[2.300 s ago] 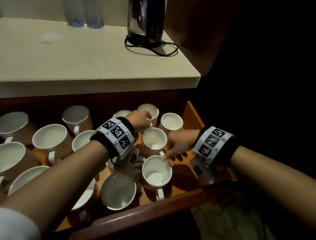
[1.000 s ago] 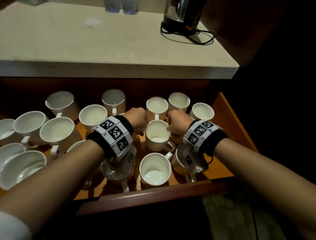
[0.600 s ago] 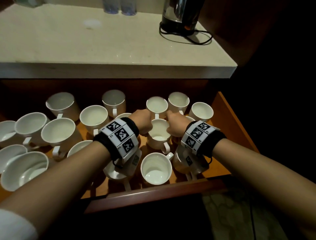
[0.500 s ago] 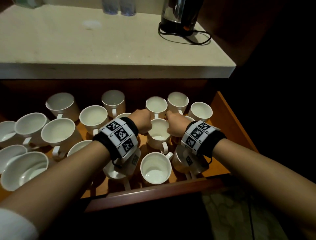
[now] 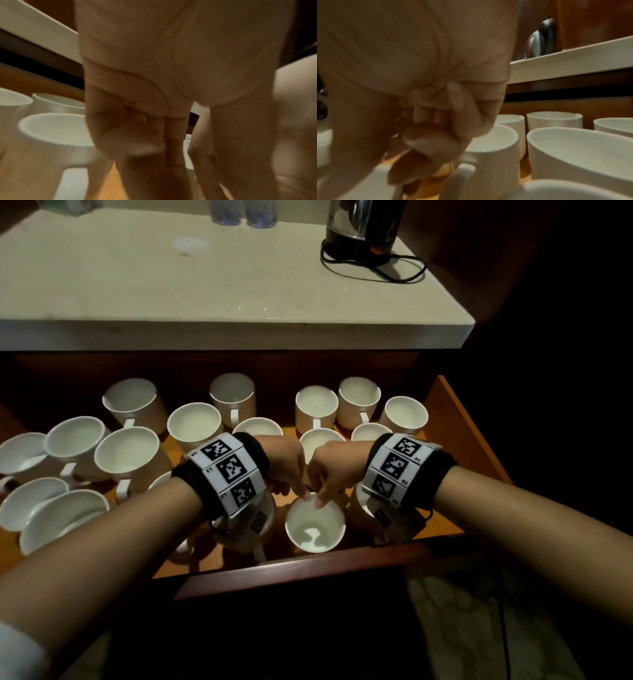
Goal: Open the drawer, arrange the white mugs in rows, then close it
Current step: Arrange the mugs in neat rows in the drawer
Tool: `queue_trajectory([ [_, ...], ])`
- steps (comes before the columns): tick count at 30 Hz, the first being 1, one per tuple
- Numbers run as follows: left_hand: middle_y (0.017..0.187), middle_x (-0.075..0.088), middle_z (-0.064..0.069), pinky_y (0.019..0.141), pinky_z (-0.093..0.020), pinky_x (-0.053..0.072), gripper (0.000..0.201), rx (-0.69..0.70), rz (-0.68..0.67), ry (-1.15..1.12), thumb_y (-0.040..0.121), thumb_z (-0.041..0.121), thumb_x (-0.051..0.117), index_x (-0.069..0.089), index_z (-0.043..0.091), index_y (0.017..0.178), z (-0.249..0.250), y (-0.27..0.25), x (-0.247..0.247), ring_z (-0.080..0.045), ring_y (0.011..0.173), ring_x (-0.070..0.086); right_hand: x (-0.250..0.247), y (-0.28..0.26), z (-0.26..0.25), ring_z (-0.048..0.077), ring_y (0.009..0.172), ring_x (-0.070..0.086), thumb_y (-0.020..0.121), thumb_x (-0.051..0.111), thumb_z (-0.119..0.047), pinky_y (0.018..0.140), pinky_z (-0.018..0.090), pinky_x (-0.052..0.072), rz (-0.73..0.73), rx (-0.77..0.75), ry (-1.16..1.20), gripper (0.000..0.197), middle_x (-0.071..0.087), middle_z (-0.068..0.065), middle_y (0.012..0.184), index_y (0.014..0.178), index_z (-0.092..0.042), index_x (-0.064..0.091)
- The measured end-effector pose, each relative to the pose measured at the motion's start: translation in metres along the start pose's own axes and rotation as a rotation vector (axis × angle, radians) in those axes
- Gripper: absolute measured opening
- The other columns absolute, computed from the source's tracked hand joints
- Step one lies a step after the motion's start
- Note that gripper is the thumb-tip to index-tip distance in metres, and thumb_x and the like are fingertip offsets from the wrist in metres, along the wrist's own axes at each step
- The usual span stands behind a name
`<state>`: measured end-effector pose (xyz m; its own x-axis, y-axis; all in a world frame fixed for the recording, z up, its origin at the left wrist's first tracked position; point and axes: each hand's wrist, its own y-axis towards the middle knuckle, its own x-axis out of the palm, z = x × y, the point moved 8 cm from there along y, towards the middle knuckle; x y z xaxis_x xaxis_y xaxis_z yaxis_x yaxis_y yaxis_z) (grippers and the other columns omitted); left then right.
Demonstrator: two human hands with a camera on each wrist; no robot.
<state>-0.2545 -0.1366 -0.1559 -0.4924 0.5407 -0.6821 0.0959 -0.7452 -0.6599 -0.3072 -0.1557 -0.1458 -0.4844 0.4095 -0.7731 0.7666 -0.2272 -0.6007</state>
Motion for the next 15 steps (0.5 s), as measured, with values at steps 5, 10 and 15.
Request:
queue_trajectory([
  [5, 0.064, 0.059, 0.007, 0.054, -0.015, 0.040, 0.033, 0.012, -0.040, 0.087, 0.081, 0.033, 0.070, 0.070, 0.005, 0.099, 0.001, 0.001, 0.008, -0.006, 0.057, 0.053, -0.005, 0.003, -0.008, 0.012, 0.064, 0.049, 0.088, 0.062, -0.019, 0.047, 0.011, 0.033, 0.044, -0.003, -0.112, 0.027, 0.069, 0.012, 0.097, 0.108, -0.002, 0.068],
  [10, 0.062, 0.055, 0.006, 0.056, -0.015, 0.039, 0.021, -0.002, -0.056, 0.146, 0.083, 0.024, 0.069, 0.069, 0.006, 0.094, 0.000, 0.000, 0.014, -0.008, 0.058, 0.052, -0.006, 0.002, -0.003, 0.015, 0.077, 0.049, 0.090, 0.059, -0.016, 0.050, 0.011, 0.030, 0.054, 0.029, -0.106, 0.026, 0.068, 0.015, 0.106, 0.107, 0.001, 0.067],
  [15, 0.059, 0.055, 0.004, 0.055, -0.015, 0.040, 0.013, 0.021, 0.015, 0.133, 0.083, 0.014, 0.068, 0.067, 0.010, 0.071, 0.000, 0.002, 0.007, -0.006, 0.051, 0.050, -0.005, -0.002, 0.001, 0.014, 0.058, 0.048, 0.091, 0.057, -0.013, 0.051, 0.012, 0.033, 0.039, 0.077, -0.068, 0.023, 0.070, 0.016, 0.102, 0.103, 0.004, 0.067],
])
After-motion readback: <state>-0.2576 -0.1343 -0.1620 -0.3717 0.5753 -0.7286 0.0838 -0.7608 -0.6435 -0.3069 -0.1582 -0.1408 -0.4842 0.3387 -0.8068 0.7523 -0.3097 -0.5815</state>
